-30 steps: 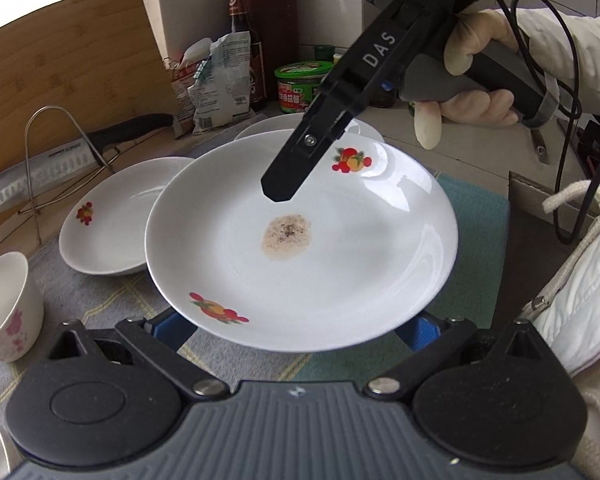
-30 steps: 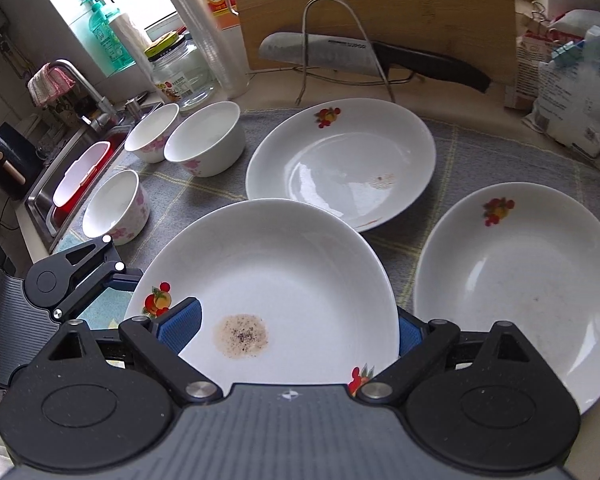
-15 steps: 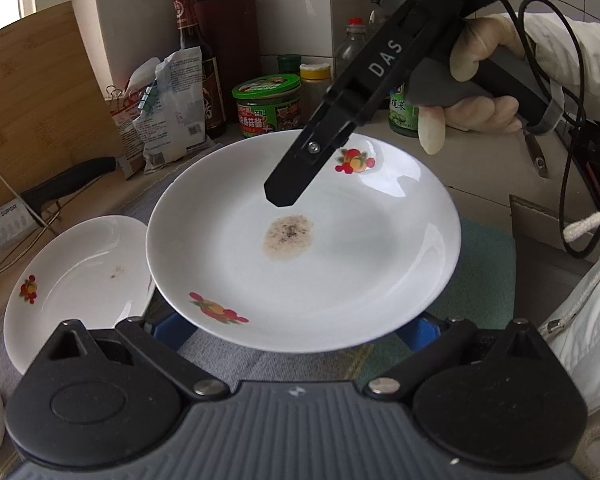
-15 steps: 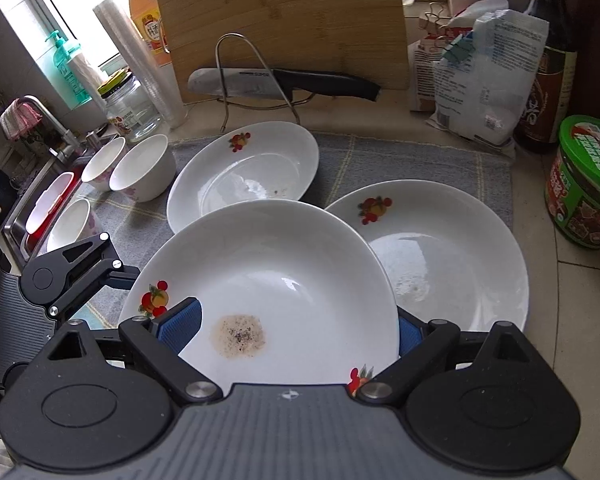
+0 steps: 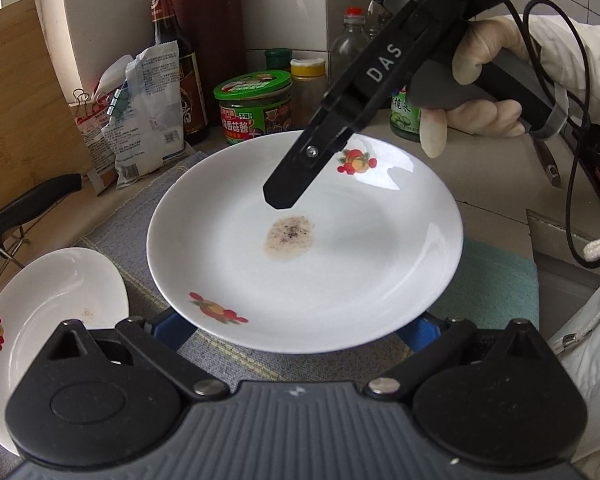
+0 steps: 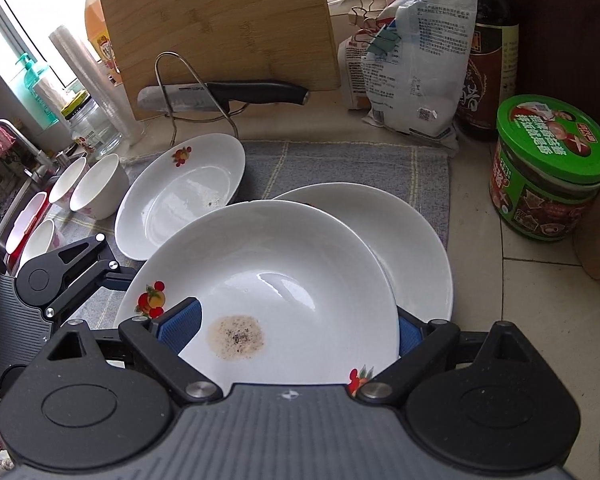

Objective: Organize plates and bowls
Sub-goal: 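Lower the stained plate onto the clean plate with the right gripper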

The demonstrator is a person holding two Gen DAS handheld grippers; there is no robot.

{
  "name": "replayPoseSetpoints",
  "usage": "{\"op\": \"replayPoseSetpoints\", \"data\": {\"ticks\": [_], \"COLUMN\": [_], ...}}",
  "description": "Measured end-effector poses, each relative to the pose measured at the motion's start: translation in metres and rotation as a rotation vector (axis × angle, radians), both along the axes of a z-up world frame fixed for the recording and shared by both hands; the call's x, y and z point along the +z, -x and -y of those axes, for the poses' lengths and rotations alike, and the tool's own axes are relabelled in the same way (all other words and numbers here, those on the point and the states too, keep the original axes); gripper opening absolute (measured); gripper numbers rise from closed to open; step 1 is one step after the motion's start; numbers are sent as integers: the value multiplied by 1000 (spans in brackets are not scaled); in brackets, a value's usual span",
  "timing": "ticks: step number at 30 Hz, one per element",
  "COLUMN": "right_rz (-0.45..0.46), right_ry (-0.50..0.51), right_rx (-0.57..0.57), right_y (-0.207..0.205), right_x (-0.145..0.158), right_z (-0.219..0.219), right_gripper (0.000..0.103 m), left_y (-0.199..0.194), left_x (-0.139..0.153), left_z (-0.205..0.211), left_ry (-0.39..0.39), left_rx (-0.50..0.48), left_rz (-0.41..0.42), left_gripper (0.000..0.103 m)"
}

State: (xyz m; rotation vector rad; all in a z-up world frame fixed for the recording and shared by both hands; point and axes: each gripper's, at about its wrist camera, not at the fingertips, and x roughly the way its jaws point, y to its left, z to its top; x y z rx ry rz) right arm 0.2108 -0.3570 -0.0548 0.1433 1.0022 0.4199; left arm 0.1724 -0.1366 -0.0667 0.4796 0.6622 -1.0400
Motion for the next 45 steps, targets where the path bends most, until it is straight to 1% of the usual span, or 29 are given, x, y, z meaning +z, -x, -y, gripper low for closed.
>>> {"op": "replayPoseSetpoints", "data": {"ticks": [11, 18, 20, 23, 26, 29, 32, 36, 45], "right_rz": [-32, -53, -61, -77, -87, -93, -97, -98, -147], "right_ry": [-9, 11, 16, 12, 16, 19, -2, 6, -23], "right_rx": [-15, -26, -34, -40, -41, -57, -64, -62, -99], "right_y": [-15, -20, -20, -21, -20, -19, -18, -17, -17], "right_x": [-11, -16, -17, -19, -19, -20, -20, -19, -16], "right_z": [7, 6, 6, 6, 6, 8, 12, 11, 13], "right_gripper": [98, 98, 98, 98, 98, 98, 98, 98, 99], "left_y": [-15, -24, -27, -28, -34, -38, -37, -38, -39], "left_x": [-3, -4, -5, -7, -8, -9, -10, -10, -10], "left_z": [6, 8, 11, 14, 19, 17, 18, 18, 17], "left_ry": [-18, -29, -36, -68, -98, -90, -104, -112, -145], "left_rx": [-10, -15, -13, -13, 9, 21, 14, 18, 6], "left_rz": [-27, -51, -57, -38, -46, -70, -47, -54, -38], "left_gripper": [102, 102, 102, 102, 101, 101, 101, 101, 101]}}
